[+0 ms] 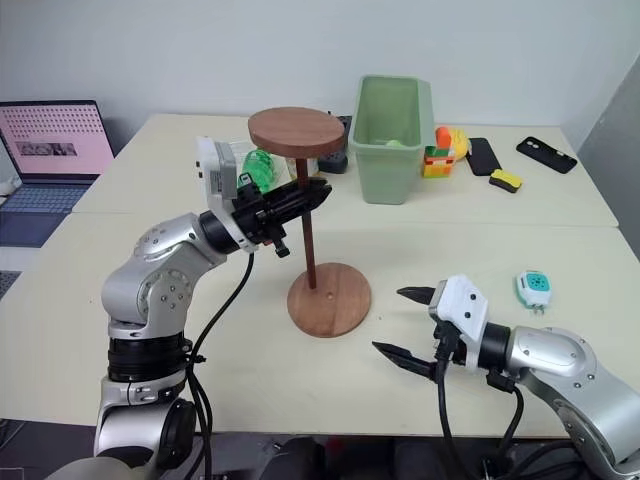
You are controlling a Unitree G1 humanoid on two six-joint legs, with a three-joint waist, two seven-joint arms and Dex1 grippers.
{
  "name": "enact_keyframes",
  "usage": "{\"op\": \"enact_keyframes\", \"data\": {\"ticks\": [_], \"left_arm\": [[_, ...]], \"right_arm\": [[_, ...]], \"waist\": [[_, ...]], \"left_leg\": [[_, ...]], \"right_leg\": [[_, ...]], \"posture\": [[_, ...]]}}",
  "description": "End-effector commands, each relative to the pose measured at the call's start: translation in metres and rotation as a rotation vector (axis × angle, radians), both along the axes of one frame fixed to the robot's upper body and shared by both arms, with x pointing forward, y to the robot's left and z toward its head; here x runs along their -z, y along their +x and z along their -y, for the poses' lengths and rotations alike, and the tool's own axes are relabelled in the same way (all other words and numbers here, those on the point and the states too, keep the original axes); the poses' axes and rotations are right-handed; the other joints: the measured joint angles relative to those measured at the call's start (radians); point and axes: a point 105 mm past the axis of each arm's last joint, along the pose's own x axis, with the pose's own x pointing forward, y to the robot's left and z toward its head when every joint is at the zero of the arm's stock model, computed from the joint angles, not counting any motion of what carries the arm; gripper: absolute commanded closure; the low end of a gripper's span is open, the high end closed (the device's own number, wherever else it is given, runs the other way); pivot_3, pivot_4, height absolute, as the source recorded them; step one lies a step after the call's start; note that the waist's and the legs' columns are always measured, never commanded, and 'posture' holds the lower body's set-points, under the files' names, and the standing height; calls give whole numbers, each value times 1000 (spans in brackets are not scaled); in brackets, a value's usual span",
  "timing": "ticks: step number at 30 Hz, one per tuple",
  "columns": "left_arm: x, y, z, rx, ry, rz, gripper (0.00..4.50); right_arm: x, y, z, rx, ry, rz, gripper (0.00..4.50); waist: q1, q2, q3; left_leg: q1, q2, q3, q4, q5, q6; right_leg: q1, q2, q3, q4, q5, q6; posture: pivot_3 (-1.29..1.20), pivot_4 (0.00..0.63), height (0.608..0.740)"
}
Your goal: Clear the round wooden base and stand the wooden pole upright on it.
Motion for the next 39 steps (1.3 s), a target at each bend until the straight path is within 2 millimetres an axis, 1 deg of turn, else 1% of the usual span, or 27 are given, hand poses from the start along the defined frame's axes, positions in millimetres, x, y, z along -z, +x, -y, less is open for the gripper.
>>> {"op": "enact_keyframes", "data": {"ticks": [1, 9, 17, 39], "left_arm": [[-11, -10, 6, 3, -42, 72, 4222], [1, -15, 15, 22, -48, 63, 4222], [10, -11, 21, 19, -49, 65, 4222], [25, -5, 21, -10, -41, 59, 4222]], "right_arm": [[-1, 3, -5, 21, 4, -11, 0], [-4, 3, -12, -18, 21, -44, 0], [-4, 3, -15, -27, 22, -45, 0], [1, -1, -16, -40, 6, -59, 0]], "waist": [[0, 0, 0], [2, 0, 0], [2, 0, 0], [2, 0, 0]], "left_leg": [[0, 0, 0, 0, 0, 0], [0, 0, -1, 0, 0, 0], [0, -1, -1, 0, 0, 0], [1, -1, -2, 0, 0, 0]], "right_leg": [[0, 0, 0, 0, 0, 0], [1, 0, 0, -1, 0, 0], [2, 0, 0, -2, 0, 0], [3, 0, -1, -3, 0, 0]], "posture": [[0, 150, 740], [0, 150, 740], [0, 150, 740], [0, 150, 740]]}}
